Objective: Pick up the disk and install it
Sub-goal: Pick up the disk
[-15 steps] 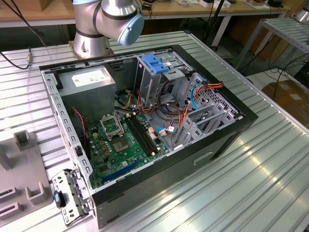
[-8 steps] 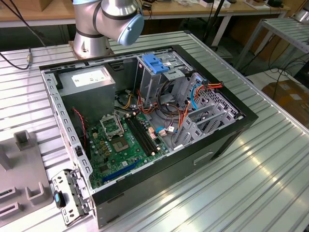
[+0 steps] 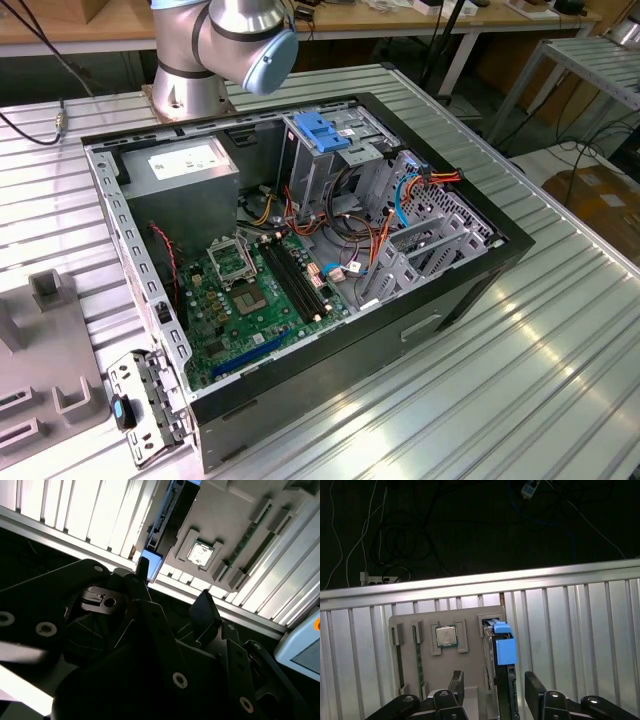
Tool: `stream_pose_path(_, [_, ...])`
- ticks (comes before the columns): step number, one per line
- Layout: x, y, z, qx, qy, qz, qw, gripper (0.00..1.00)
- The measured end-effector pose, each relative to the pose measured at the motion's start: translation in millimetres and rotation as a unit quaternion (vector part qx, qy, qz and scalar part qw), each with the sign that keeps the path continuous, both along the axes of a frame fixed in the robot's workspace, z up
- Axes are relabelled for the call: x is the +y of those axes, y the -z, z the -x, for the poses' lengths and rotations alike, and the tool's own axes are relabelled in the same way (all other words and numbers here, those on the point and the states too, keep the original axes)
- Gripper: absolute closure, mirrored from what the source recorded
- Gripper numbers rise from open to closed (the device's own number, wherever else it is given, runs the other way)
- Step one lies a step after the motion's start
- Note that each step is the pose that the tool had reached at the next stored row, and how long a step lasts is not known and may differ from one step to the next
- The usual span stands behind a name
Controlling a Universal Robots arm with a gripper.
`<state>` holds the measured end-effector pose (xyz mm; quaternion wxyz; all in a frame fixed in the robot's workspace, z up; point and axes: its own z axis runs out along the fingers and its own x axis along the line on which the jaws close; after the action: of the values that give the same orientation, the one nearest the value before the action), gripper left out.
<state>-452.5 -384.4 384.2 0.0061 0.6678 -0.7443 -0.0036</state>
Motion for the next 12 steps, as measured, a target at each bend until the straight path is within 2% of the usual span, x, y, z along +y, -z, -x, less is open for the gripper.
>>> stream_pose_path(12, [0.0, 2.1, 0.0, 0.0000, -0.003, 0.0000, 0.99999, 0.40])
